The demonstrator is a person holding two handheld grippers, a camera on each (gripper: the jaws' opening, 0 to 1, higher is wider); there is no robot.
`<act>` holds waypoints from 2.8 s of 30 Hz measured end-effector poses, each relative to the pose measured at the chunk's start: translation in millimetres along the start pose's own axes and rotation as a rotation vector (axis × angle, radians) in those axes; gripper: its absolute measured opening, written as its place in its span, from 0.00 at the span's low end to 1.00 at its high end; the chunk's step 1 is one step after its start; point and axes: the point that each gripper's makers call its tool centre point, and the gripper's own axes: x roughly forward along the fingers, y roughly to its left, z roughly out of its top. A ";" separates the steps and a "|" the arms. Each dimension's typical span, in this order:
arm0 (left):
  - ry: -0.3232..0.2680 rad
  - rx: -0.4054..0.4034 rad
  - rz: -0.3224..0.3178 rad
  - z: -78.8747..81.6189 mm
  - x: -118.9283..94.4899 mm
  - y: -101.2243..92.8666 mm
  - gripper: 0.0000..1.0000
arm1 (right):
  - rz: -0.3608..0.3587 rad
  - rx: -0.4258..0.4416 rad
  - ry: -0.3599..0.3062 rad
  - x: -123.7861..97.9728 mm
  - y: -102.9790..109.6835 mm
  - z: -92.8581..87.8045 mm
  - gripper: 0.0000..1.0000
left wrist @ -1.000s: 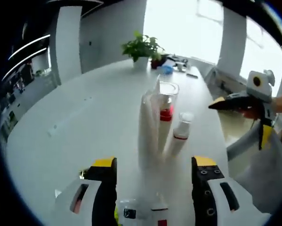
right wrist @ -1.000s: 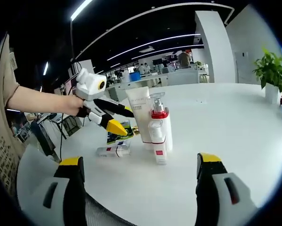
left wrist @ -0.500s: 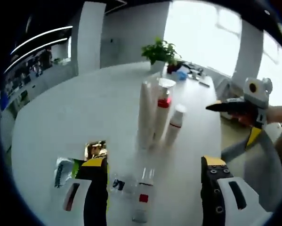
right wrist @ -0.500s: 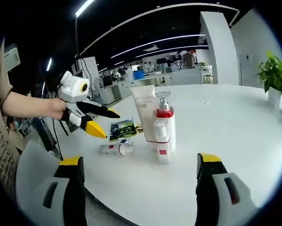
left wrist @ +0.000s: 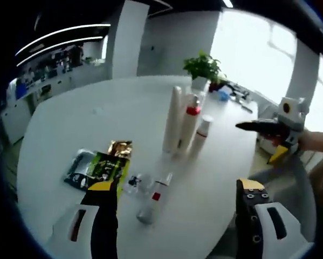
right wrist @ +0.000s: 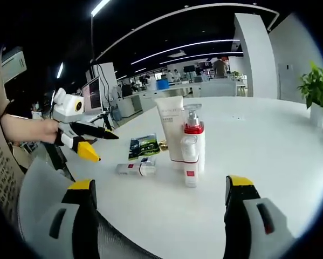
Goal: Arrange the skincare products in the storage area until every visible bottle or jar stands upright without overlapping.
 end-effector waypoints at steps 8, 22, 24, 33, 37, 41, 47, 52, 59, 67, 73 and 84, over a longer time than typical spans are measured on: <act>0.010 -0.022 0.055 -22.1 -22.2 6.0 0.92 | -0.001 0.010 -0.003 -0.9 -0.9 0.8 1.00; 0.005 -0.093 0.168 -54.2 -64.7 30.9 0.92 | -0.004 0.020 0.004 -0.4 -1.5 -0.6 1.00; 0.010 -0.101 0.177 -57.3 -67.3 33.1 0.92 | -0.003 0.020 0.007 0.1 -1.7 -1.6 1.00; 0.020 -0.095 0.175 -52.5 -62.4 35.3 0.92 | -0.005 0.020 0.015 0.9 -2.2 -3.5 1.00; 0.043 -0.072 0.155 -49.2 -54.3 31.9 0.92 | -0.010 0.024 0.009 0.5 -3.8 -2.9 1.00; 0.077 -0.031 0.124 -46.0 -45.0 28.0 0.92 | -0.017 0.024 0.000 -0.1 -5.1 -1.6 1.00; 0.138 0.039 0.072 -39.6 -25.9 24.5 0.90 | -0.008 0.003 0.004 0.7 -2.0 -2.1 1.00; 0.214 0.108 0.043 -41.7 -6.5 31.2 0.86 | -0.001 -0.015 0.012 1.5 0.2 -3.1 1.00; 0.380 0.230 0.001 -55.4 16.7 36.5 0.77 | -0.009 -0.011 0.008 0.6 -1.9 -2.6 0.99; 0.479 0.350 -0.046 -57.2 39.6 36.7 0.68 | -0.016 -0.010 0.006 0.2 -3.5 -2.5 0.99; 0.529 0.385 -0.074 -61.4 56.4 36.9 0.60 | -0.017 -0.010 0.006 0.2 -3.2 -2.4 0.99; 0.580 0.413 -0.107 -62.9 74.9 36.7 0.37 | -0.027 -0.002 0.006 0.3 -5.8 -3.2 0.98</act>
